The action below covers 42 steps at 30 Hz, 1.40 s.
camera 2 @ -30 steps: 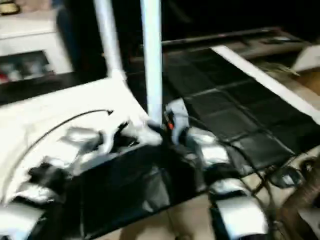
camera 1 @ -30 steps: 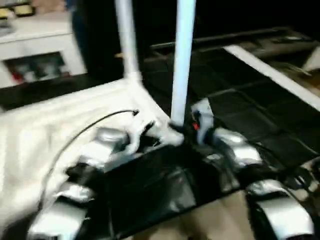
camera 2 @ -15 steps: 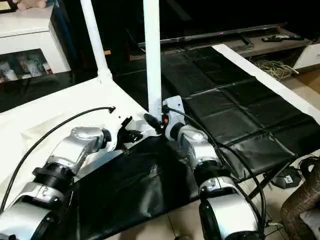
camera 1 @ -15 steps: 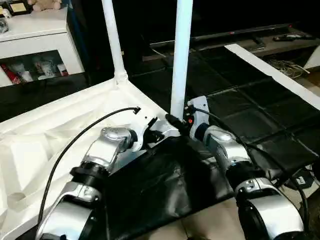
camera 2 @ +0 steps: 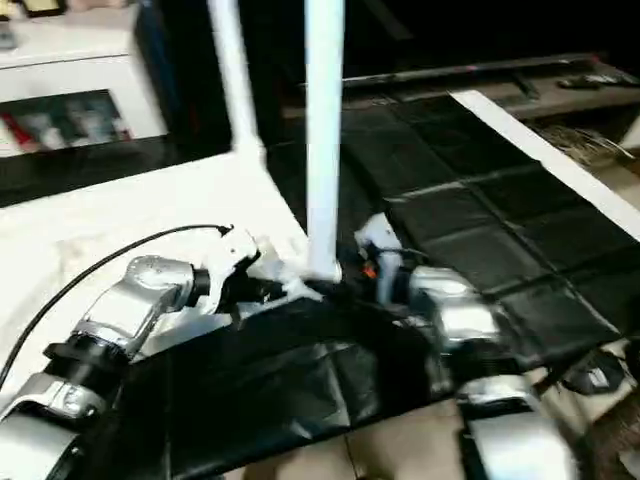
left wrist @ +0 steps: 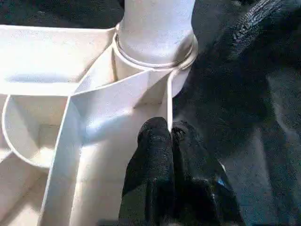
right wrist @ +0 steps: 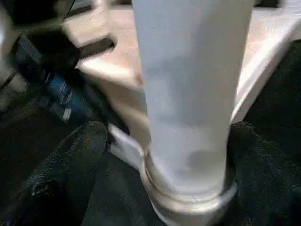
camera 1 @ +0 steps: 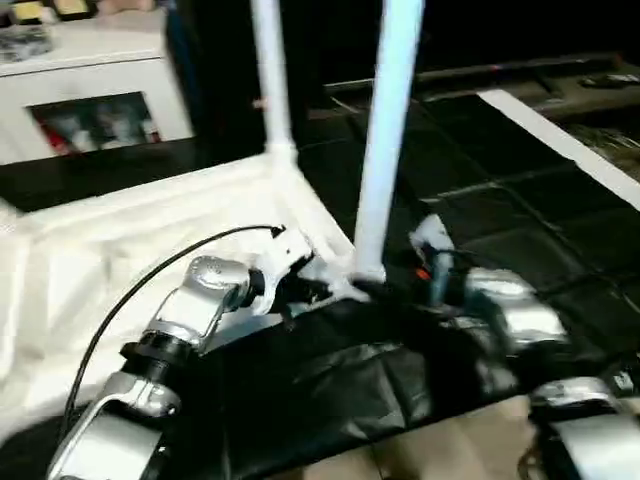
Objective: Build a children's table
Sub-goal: Rotate leg to tighten
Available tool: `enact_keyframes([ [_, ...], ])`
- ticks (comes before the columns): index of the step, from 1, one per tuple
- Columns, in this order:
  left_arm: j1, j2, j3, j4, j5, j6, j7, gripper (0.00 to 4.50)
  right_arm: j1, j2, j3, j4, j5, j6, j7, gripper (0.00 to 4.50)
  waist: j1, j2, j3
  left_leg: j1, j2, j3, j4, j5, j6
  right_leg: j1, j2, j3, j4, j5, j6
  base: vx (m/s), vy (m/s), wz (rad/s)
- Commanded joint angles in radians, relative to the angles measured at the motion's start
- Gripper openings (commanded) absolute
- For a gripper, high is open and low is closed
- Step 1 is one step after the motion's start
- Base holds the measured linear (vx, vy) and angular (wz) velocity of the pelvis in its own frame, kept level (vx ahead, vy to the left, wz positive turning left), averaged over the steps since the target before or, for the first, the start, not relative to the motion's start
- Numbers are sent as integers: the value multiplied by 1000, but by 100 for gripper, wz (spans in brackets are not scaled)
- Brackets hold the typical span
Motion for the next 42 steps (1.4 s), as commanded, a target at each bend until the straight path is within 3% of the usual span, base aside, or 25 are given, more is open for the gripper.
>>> enact_keyframes([
  [1, 3, 23, -25, -29, -5, -23, -68, 0, 14, -37, 19, -27, -15, -2, 76, 442, 3, -7, -72, 2, 20, 10, -62, -238, 85, 61, -50, 45, -65, -319, -207, 0, 0, 0],
  [10, 20, 113, -77, -46, -8, -109, -233, 0, 7, -135, 62, -94, 7, 27, 302, 442, 11, -19, -72, -2, 19, 10, -61, -216, 97, 61, -52, 45, -64, -356, -189, 0, 0, 0],
  [14, 35, 146, -102, -74, -13, -129, -302, 0, -14, -127, 68, -119, 36, 57, 376, 442, 16, -18, -72, -1, 22, 9, -62, -214, 101, 60, -53, 46, -61, -351, -195, 0, 0, 0],
  [20, 41, 176, -132, -93, -2, -156, -363, 0, -54, -88, 95, -87, 21, 40, 420, 442, 21, -18, -71, 8, 25, 11, -64, -236, 78, 52, -53, 50, -61, -363, -203, 0, 0, 0],
  [22, 38, 182, -142, -96, 1, -165, -378, 0, -67, -66, 112, -79, 16, 41, 431, 417, 22, -18, -71, 4, 25, 11, -66, -229, 74, 55, -53, 51, -57, -354, -201, 0, 0, 0],
  [29, 31, 190, -162, -108, 5, -182, -407, 0, -94, -25, 188, -48, 27, 35, 437, 366, 26, -17, -73, 7, 26, 14, -67, -228, 64, 53, -53, 57, -52, -327, -212, 0, 0, 0],
  [38, 32, 190, -171, -110, 6, -191, -412, 0, -107, 3, 211, -10, 31, 21, 437, 283, 35, -17, -75, 5, 25, 15, -65, -204, 65, 54, -53, 62, -46, -295, -216, 0, 0, 0],
  [42, 36, 193, -176, -116, 6, -193, -414, 0, -110, 14, 226, -2, 45, 18, 437, 250, 35, -16, -73, 6, 24, 14, -66, -231, 58, 54, -55, 62, -52, -350, -201, 0, 0, 0],
])
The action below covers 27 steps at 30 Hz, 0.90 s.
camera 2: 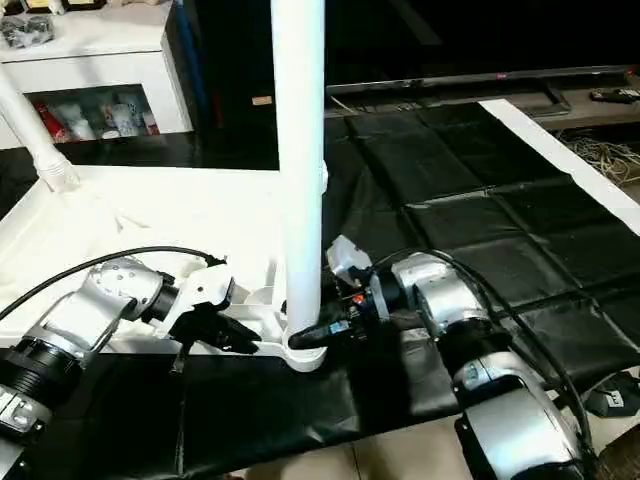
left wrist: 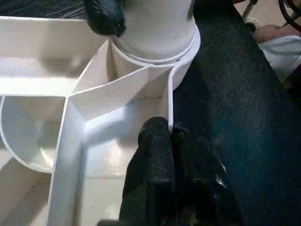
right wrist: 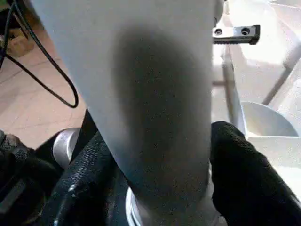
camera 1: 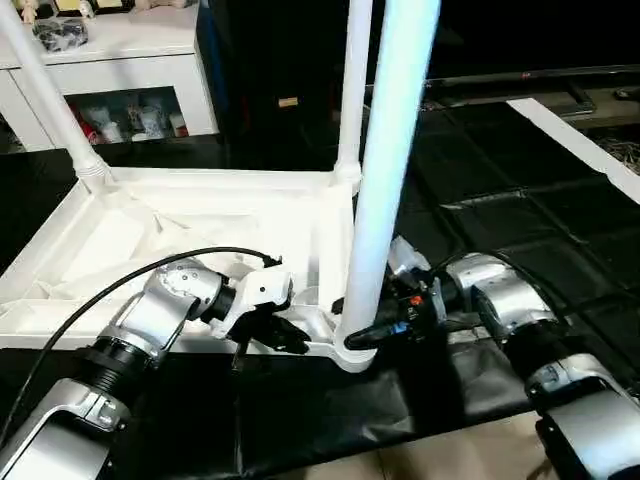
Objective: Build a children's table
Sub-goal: Rotate leg to tighten
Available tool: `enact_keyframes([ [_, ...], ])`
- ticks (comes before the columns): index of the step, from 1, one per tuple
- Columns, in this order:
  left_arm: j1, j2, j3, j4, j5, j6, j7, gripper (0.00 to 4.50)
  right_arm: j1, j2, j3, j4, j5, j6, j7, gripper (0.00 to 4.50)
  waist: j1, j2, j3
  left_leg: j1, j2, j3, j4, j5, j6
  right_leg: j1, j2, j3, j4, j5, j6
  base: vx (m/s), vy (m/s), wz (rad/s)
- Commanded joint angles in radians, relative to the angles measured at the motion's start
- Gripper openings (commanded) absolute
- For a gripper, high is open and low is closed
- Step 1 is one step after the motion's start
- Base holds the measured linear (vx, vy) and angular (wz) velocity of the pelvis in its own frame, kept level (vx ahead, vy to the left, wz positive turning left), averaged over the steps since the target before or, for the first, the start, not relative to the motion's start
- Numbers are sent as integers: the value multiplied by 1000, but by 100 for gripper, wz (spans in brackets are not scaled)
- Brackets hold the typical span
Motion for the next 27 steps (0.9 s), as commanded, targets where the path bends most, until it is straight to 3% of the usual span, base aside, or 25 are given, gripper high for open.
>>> enact_keyframes([
  [1, -1, -1, -48, -26, 14, -12, -44, 0, -17, 4, 13, -7, 15, -5, 2, 239, -7, -9, -72, 4, 23, 2, -69, -232, 56, 54, -55, 46, -59, -351, -201, 0, 0, 0],
  [14, 13, -8, -42, -32, 6, 12, -24, 0, 22, -24, 59, -56, 79, 28, 2, 213, -7, -6, -73, 8, 22, 2, -70, -243, 52, 52, -50, 48, -58, -337, -203, 0, 0, 0],
  [17, 10, -31, -21, -23, -9, 57, 11, 0, 46, -18, 27, -78, 88, 67, 2, 213, -8, -6, -72, 8, 21, 4, -69, -249, 51, 52, -48, 50, -59, -336, -205, 0, 0, 0],
  [20, -12, -94, 32, 10, -33, 130, 109, 0, 87, 34, -44, -103, 79, 90, -93, 213, -8, -1, -70, 10, 21, 4, -69, -264, 46, 50, -48, 50, -63, -357, -203, 0, 0, 0],
  [21, -15, -101, 38, 14, -35, 134, 121, 0, 90, 40, -47, -105, 81, 88, -112, 213, -8, -2, -66, 13, 19, 5, -69, -279, 41, 46, -48, 50, -70, -391, -194, 0, 0, 0],
  [23, -26, -124, 53, 28, -38, 154, 160, 0, 93, 61, -51, -104, 81, 90, -192, 213, -13, -4, -67, 6, 14, 0, -72, -287, 33, 56, -50, 44, -71, -444, -168, 0, 0, 0],
  [24, -31, -134, 60, 34, -40, 163, 178, 0, 92, 70, -52, -101, 78, 96, -233, 213, -17, -4, -64, 12, 13, 0, -73, -296, 29, 50, -49, 43, -78, -482, -150, 0, 0, 0],
  [27, -64, -194, 91, 76, -32, 218, 293, 0, 52, 166, -113, -29, 53, 100, -495, 212, -46, -6, -59, 12, 3, -5, -70, -326, 12, 47, -50, 33, -93, -592, -104, 0, 0, 0],
])
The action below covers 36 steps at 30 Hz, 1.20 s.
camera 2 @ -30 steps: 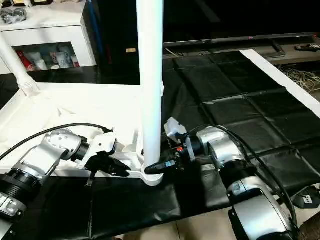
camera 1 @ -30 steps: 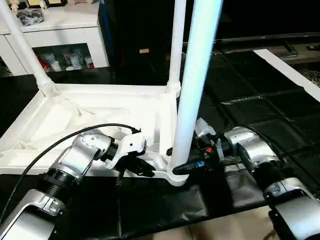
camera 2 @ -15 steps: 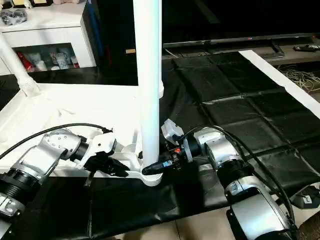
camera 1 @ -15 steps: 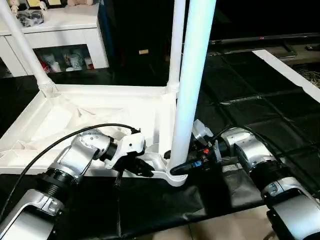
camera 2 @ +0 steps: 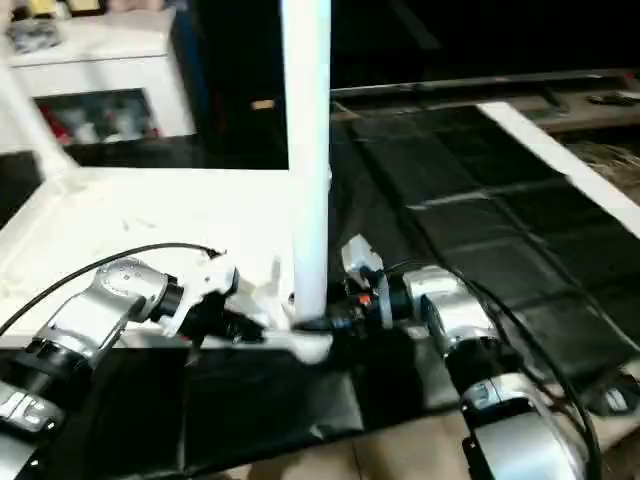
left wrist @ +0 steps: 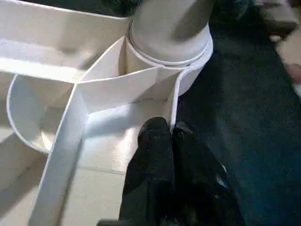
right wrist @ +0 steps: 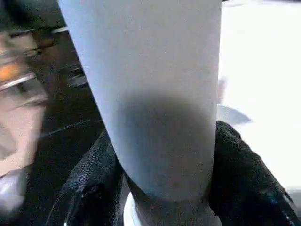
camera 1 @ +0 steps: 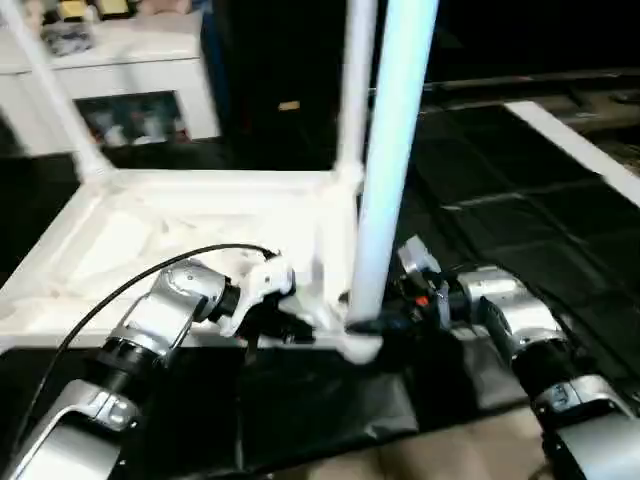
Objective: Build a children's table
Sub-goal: Rotate leg to tighten
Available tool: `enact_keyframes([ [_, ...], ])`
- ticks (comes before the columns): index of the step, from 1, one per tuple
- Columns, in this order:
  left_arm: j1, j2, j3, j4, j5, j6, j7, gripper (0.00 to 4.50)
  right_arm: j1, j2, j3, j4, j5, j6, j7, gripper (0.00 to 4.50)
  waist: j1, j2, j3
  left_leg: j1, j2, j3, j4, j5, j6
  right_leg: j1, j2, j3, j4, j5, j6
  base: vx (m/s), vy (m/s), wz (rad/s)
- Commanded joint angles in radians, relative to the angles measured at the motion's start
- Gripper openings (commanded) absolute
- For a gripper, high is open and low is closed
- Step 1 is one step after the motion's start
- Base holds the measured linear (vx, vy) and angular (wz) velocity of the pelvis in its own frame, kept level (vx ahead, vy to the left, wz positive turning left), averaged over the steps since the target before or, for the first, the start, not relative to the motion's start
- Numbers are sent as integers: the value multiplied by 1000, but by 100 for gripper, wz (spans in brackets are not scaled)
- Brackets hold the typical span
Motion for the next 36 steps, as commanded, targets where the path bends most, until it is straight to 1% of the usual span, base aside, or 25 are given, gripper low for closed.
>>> enact_keyframes([
  [1, -46, -109, 10, 8, -26, 50, 124, 0, -43, 131, 0, 38, 4, 50, -179, 212, -7, -11, -57, 3, 3, -5, -70, -329, 10, 44, -50, 24, -100, -610, -98, 0, 0, 0],
  [2, -58, -131, 26, 19, -23, 68, 166, 0, -51, 158, -18, 51, -12, 53, -239, 212, -22, -13, -52, -8, -1, -11, -70, -338, 0, 52, -50, 12, -105, -663, -64, 0, 0, 0],
  [3, -59, -134, 29, 21, -23, 70, 172, 0, -52, 162, -20, 52, -15, 53, -248, 212, -24, -10, -54, -5, -4, -12, -67, -344, -1, 50, -51, 7, -112, -685, -48, 0, 0, 0],
  [4, -76, -163, 55, 31, -24, 97, 235, 0, -67, 202, -37, 74, -31, 53, -341, 212, -44, -6, -58, -8, -3, -17, -66, -351, 8, 55, -53, 0, -117, -671, -41, 0, 0, 0],
  [6, -90, -192, 85, 39, -26, 118, 308, 0, -88, 240, -54, 102, -38, 62, -457, 212, -60, 0, -60, -17, 2, -25, -73, -358, 11, 60, -53, -6, -113, -607, -60, 0, 0, 0],
  [7, -95, -204, 97, 40, -25, 125, 341, 0, -96, 256, -59, 112, -41, 61, -503, 212, -66, -1, -60, -21, 3, -28, -74, -361, 12, 63, -53, -7, -111, -588, -66, 0, 0, 0],
  [9, -100, -220, 111, 39, -20, 136, 389, 0, -105, 278, -69, 126, -46, 55, -568, 212, -72, -1, -63, -16, 2, -29, -73, -367, 19, 61, -54, -8, -110, -547, -86, 0, 0, 0],
  [10, -100, -227, 115, 34, -18, 144, 404, 0, -110, 290, -75, 134, -57, 47, -609, 212, -74, -4, -64, -8, 1, -23, -70, -362, 31, 52, -53, -3, -112, -516, -112, 0, 0, 0],
  [12, -96, -235, 121, 22, -16, 156, 416, 0, -112, 300, -82, 142, -76, 38, -640, 212, -76, -6, -64, -12, 1, -20, -71, -335, 45, 56, -53, 1, -106, -491, -127, 0, 0, 0],
  [14, -91, -239, 123, 9, -14, 164, 421, 0, -110, 304, -84, 146, -95, 29, -649, 212, -72, -5, -67, -10, 4, -17, -70, -305, 55, 54, -53, 7, -101, -447, -147, 0, 0, 0],
  [15, -84, -235, 120, 1, -12, 160, 415, 0, -104, 301, -86, 142, -98, 25, -630, 212, -71, -6, -67, -13, 5, -15, -71, -290, 60, 56, -53, 9, -97, -419, -159, 0, 0, 0],
  [16, -69, -224, 108, -10, -8, 140, 398, 0, -92, 297, -102, 132, -84, 28, -610, 246, -68, -6, -69, -14, 6, -15, -71, -272, 65, 59, -54, 10, -93, -396, -168, 0, 0, 0],
  [17, -67, -222, 107, -12, -8, 140, 396, 0, -91, 295, -104, 132, -83, 28, -611, 246, -67, -6, -70, -15, 6, -14, -70, -260, 68, 61, -54, 11, -92, -383, -172, 0, 0, 0],
  [18, -61, -218, 104, -16, -9, 139, 390, 0, -88, 291, -108, 131, -81, 28, -612, 279, -65, -6, -69, -16, 7, -13, -70, -247, 72, 62, -55, 12, -90, -370, -178, 0, 0, 0],
  [21, -52, -213, 101, -27, -13, 147, 386, 0, -84, 286, -114, 129, -84, 28, -624, 290, -60, -5, -73, -15, 8, -11, -68, -210, 76, 63, -53, 15, -83, -326, -193, 0, 0, 0],
  [23, -26, -182, 74, -52, -11, 105, 324, 0, -53, 244, -86, 101, -117, -19, -600, 314, -53, -4, -74, -15, 10, -9, -69, -188, 79, 63, -54, 17, -80, -299, -201, 0, 0, 0],
  [24, -26, -182, 74, -52, -11, 105, 324, 0, -53, 244, -86, 101, -117, -19, -600, 324, -46, -4, -76, -11, 12, -8, -68, -176, 81, 61, -54, 18, -77, -275, -209, 0, 0, 0],
  [25, -7, -151, 57, -67, -10, 74, 272, 0, -17, 203, -79, 61, -113, -25, -541, 329, -42, -2, -77, -12, 13, -8, -68, -160, 87, 64, -53, 18, -72, -241, -220, 0, 0, 0],
  [26, -7, -151, 57, -67, -10, 74, 272, 0, -17, 203, -79, 61, -113, -25, -541, 338, -40, -3, -76, -13, 13, -7, -68, -154, 92, 64, -52, 19, -71, -226, -221, 0, 0, 0],
  [28, 1, -121, 48, -65, -7, 48, 233, 0, 34, 151, -81, -8, -87, -29, -425, 352, -32, -2, -78, -12, 15, -7, -67, -139, 103, 66, -50, 21, -62, -175, -236, 0, 0, 0],
  [30, 4, -95, 40, -58, -1, 24, 198, 0, 89, 94, -84, -92, -51, -15, -308, 373, -21, -3, -76, -8, 16, -4, -66, -155, 111, 65, -49, 21, -67, -192, -230, 0, 0, 0],
  [31, 4, -95, 40, -58, -1, 24, 198, 0, 89, 94, -84, -92, -51, -15, -308, 380, -18, -5, -75, -8, 16, -4, -67, -158, 111, 66, -47, 21, -68, -200, -225, 0, 0, 0],
  [32, 2, -76, 32, -46, 8, -7, 177, 0, 133, 35, -72, -154, -45, -24, -232, 389, -14, -5, -74, -10, 17, -4, -69, -165, 108, 67, -49, 20, -68, -220, -219, 0, 0, 0],
  [34, 0, -68, 31, -39, 12, -16, 171, 0, 152, 8, -73, -177, -45, -32, -214, 402, -3, -7, -69, -6, 15, -2, -70, -202, 92, 63, -50, 22, -80, -311, -188, 0, 0, 0],
  [36, 1, -57, 27, -35, 14, -34, 157, 0, 172, -21, -81, -209, -35, -17, -201, 425, -1, -6, -66, -4, 13, -2, -71, -223, 75, 60, -49, 22, -87, -372, -165, 0, 0, 0],
])
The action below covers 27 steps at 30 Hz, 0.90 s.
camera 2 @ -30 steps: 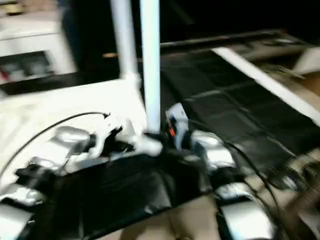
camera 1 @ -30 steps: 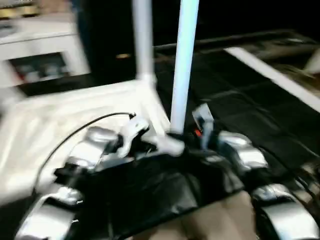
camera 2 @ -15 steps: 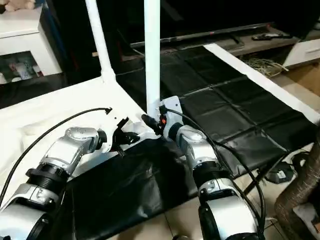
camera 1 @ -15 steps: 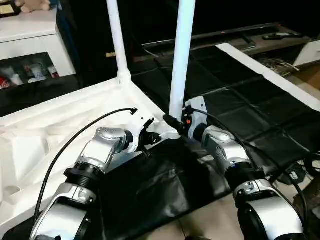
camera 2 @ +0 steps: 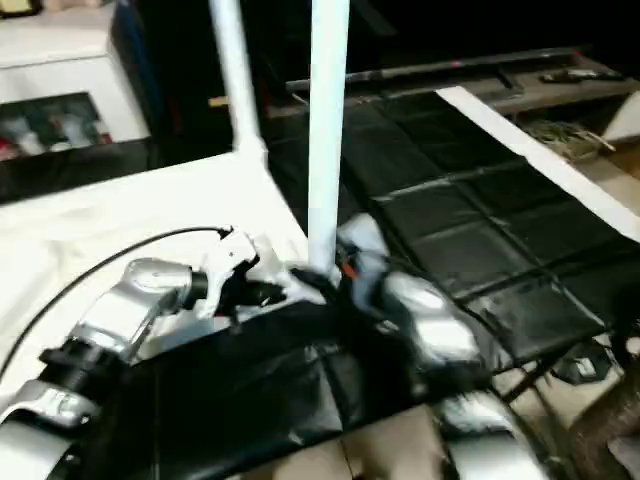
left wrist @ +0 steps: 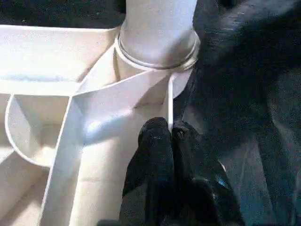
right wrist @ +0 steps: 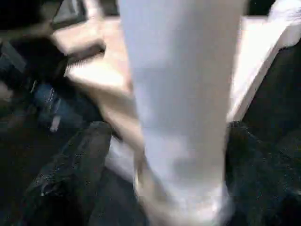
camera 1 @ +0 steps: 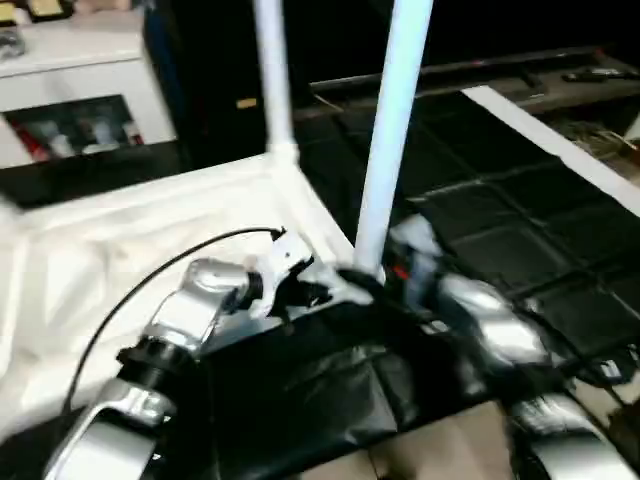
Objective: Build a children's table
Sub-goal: Rotate leg to tighten
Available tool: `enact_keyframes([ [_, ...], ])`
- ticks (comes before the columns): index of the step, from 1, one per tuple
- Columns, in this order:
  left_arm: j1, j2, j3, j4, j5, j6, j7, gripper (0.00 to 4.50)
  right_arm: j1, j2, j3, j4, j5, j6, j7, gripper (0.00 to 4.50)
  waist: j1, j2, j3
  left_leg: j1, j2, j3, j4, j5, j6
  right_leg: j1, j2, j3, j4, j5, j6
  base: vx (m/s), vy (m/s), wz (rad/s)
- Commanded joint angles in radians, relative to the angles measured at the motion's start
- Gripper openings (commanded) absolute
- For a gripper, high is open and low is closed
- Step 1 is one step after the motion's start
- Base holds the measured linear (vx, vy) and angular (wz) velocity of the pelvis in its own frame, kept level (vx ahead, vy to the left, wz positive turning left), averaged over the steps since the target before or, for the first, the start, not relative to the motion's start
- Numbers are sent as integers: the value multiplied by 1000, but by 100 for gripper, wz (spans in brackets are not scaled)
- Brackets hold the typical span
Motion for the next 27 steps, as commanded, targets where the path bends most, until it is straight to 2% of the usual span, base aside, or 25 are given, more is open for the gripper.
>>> enact_keyframes([
  [1, -9, 11, -1, -6, 2, -36, -22, 0, 20, -20, 6, -50, 16, 27, 32, 432, 0, -8, -68, -2, 12, 14, -61, -219, 80, 63, -50, 45, -71, -394, -151, 0, 0, 0],
  [2, -5, 22, -5, -7, 3, -45, -35, 0, 42, -45, 0, -91, 33, 47, 51, 440, 1, -7, -66, -1, 11, 14, -62, -226, 76, 63, -49, 44, -75, -421, -139, 0, 0, 0],
  [4, 2, 39, -12, -14, 1, -57, -62, 0, 79, -80, -11, -164, 60, 83, 89, 446, 5, -12, -67, -5, 10, 12, -62, -211, 83, 67, -47, 45, -76, -423, -118, 0, 0, 0],
  [5, 6, 48, -12, -15, -1, -60, -71, 0, 107, -96, -18, -218, 84, 107, 117, 446, 6, -7, -68, -4, 10, 11, -61, -211, 84, 65, -47, 45, -74, -420, -119, 0, 0, 0],
  [7, 9, 52, -11, -15, -2, -63, -75, 0, 125, -106, -23, -252, 100, 122, 134, 446, 5, -11, -68, -9, 9, 11, -61, -207, 87, 66, -47, 42, -76, -425, -113, 0, 0, 0],
  [9, 18, 63, -5, -25, -14, -62, -85, 0, 165, -120, -26, -310, 114, 132, 134, 446, 4, -14, -68, -7, 8, 11, -60, -211, 84, 62, -48, 40, -78, -448, -108, 0, 0, 0],
  [13, 37, 75, 5, -56, -34, -53, -95, 0, 206, -130, -27, -368, 123, 146, 122, 446, 6, -14, -68, -7, 12, 10, -63, -204, 79, 60, -49, 42, -77, -444, -111, 0, 0, 0],
  [14, 53, 79, 19, -84, -53, -53, -100, 0, 227, -128, -33, -405, 133, 158, 105, 446, 5, -21, -67, -6, 12, 11, -62, -205, 80, 59, -48, 42, -79, -445, -109, 0, 0, 0],
  [15, 55, 80, 21, -89, -56, -53, -101, 0, 230, -127, -34, -411, 136, 162, 103, 446, 6, -17, -67, -8, 12, 9, -63, -199, 79, 61, -50, 43, -74, -434, -113, 0, 0, 0],
  [18, 71, 94, 34, -122, -71, -53, -108, 0, 249, -127, -37, -448, 155, 192, 95, 446, 4, -17, -66, -7, 11, 11, -63, -204, 80, 59, -49, 42, -76, -437, -112, 0, 0, 0],
  [19, 71, 94, 34, -122, -71, -53, -108, 27, 249, -127, -37, -448, 155, 192, 95, 449, 5, -17, -66, -8, 11, 10, -63, -204, 79, 60, -50, 43, -76, -442, -109, 0, 0, 0],
  [21, 77, 100, 39, -134, -75, -52, -110, 54, 254, -127, -38, -459, 162, 202, 92, 450, 5, -17, -65, -7, 10, 10, -63, -206, 77, 59, -50, 43, -79, -461, -97, 0, 0, 0],
  [23, 103, 118, 64, -198, -120, -5, -131, 57, 271, -121, -38, -490, 170, 218, 82, 450, 5, -21, -65, -8, 13, 10, -65, -203, 71, 60, -53, 44, -76, -457, -105, 0, 0, 0],
  [25, 118, 126, 75, -232, -144, 24, -138, 76, 280, -118, -35, -509, 174, 226, 70, 450, 5, -19, -63, -7, 14, 9, -65, -213, 68, 58, -52, 43, -75, -469, -104, 0, 0, 0],
  [27, 142, 135, 98, -274, -176, 59, -131, 95, 292, -110, -33, -537, 183, 256, 46, 450, 3, -23, -60, -6, 11, 11, -66, -226, 66, 55, -49, 43, -80, -496, -92, 0, 0, 0],
])
